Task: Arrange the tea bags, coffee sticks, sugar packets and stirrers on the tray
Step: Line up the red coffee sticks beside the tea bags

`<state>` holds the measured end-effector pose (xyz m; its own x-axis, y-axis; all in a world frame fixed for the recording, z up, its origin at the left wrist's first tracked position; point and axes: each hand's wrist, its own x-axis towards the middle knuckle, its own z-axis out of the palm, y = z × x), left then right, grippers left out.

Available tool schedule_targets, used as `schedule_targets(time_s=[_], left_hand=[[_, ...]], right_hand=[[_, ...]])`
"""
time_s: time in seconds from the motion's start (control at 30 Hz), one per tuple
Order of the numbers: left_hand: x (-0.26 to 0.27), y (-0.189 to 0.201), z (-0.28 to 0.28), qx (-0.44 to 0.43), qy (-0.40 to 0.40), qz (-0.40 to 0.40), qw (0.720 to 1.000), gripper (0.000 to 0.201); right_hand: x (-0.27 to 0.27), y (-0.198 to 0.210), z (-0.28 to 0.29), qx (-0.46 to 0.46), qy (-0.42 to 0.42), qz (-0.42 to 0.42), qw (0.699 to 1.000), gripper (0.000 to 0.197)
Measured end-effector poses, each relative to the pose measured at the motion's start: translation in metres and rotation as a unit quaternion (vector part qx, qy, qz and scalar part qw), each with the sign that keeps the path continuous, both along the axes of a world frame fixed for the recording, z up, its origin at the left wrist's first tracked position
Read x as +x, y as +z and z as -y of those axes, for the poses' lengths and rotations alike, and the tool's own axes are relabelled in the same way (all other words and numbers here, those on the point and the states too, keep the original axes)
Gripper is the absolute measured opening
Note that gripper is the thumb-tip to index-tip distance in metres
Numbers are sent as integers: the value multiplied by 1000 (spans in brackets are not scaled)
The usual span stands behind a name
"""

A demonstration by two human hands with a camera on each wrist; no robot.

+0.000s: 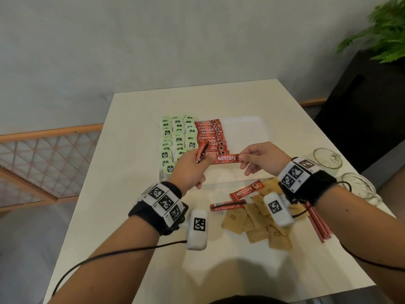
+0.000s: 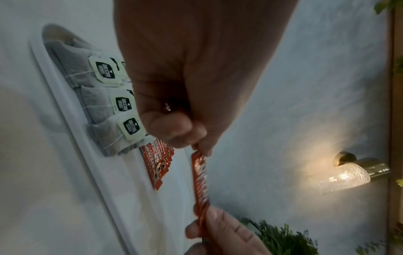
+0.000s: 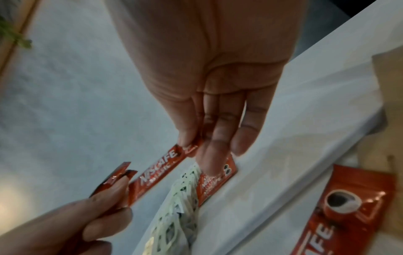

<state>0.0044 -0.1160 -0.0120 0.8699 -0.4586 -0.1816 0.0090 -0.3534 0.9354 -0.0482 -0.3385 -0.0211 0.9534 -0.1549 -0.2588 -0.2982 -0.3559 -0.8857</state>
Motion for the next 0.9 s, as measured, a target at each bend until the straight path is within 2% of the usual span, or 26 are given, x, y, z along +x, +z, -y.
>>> schedule_targets(time_s=[0.1, 0.23, 0.4, 0.5, 0.63, 0.9], left_hand=[[16, -1, -7, 32, 44, -7, 999, 30], [34, 0, -16, 15, 62, -52, 997, 40], [43, 0, -20, -1, 77, -92, 993, 44], [49, -3, -21, -33, 105, -129, 985, 36], [52, -7, -24, -67, 94, -121, 986, 21], [45, -10, -25, -88, 96, -100, 986, 25]], right_hand=[[10, -15, 5, -92, -3, -46, 995, 13], [25, -30, 5, -170, -17, -103, 980, 13], [44, -39, -7, -170, -66, -115, 976, 20], [53, -40, -14, -177, -75, -122, 974, 27], [64, -40, -18, -169, -80, -127, 974, 33], [74, -41, -19, -176, -82, -128, 973, 37]])
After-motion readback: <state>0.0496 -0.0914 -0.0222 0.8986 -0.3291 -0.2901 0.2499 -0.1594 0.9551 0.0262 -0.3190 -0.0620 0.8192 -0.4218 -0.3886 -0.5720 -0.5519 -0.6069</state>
